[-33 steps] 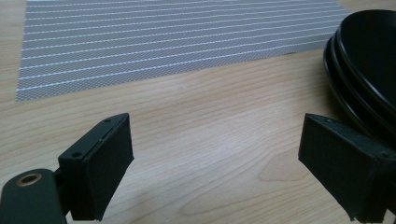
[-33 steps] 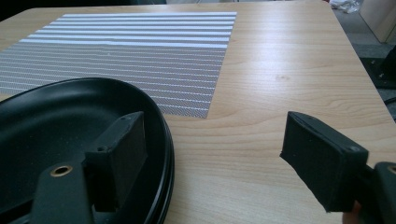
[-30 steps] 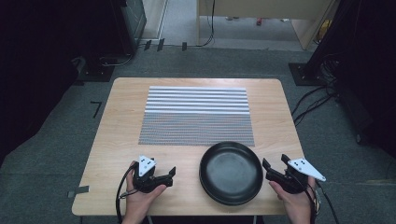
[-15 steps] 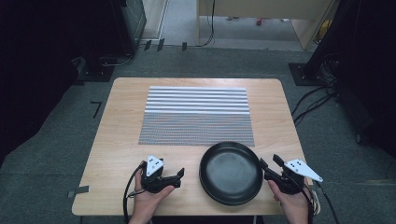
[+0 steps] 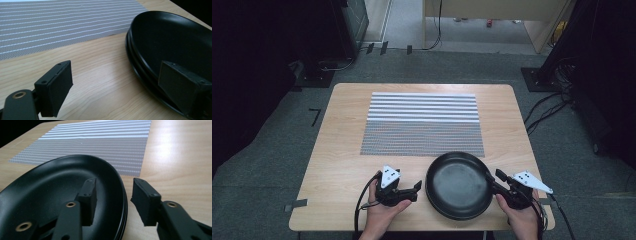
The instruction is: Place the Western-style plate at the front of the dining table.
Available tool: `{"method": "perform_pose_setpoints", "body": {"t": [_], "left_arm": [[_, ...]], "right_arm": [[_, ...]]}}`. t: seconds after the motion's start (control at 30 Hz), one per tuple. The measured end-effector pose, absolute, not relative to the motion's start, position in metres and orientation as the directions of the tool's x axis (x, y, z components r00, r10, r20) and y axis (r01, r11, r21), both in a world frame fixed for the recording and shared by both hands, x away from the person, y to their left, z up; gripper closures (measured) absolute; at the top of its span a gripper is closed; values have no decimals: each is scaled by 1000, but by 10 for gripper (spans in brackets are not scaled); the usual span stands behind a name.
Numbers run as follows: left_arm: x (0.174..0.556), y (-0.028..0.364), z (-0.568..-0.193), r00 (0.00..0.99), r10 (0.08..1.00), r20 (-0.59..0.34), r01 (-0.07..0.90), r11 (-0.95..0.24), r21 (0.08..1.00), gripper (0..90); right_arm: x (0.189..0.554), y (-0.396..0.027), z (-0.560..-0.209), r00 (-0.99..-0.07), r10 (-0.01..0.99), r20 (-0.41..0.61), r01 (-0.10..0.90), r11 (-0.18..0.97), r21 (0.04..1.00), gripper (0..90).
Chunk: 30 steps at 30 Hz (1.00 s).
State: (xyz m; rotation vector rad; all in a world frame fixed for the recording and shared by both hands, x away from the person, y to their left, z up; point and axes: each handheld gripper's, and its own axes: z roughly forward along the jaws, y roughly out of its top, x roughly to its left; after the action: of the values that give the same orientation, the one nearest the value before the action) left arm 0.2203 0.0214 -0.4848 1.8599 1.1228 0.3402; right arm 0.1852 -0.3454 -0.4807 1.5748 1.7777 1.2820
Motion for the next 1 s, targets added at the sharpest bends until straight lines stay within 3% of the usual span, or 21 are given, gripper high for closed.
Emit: {"method": "perform_pose_setpoints", "body": {"t": [0.17,0.37,0.57,0.73,1.0], "left_arm": [[223,7,-484,564,802,-199,558,-192,807,135],[228,-8,-484,572,796,-197,566,-209,798,142],[238,-19,-477,569,793,-218,575,-194,795,150],[237,-24,-480,570,793,-217,583,-204,786,179],[233,-15,-483,561,791,-244,598,-184,780,235]], "right_arm": [[187,-351,-484,-271,915,299,546,-110,831,629],[188,-348,-483,-273,921,278,541,-92,836,674],[199,-344,-464,-243,939,244,539,-78,839,676],[210,-346,-454,-174,927,331,540,-191,820,677],[200,-351,-473,-137,937,321,531,-204,822,677]]}}
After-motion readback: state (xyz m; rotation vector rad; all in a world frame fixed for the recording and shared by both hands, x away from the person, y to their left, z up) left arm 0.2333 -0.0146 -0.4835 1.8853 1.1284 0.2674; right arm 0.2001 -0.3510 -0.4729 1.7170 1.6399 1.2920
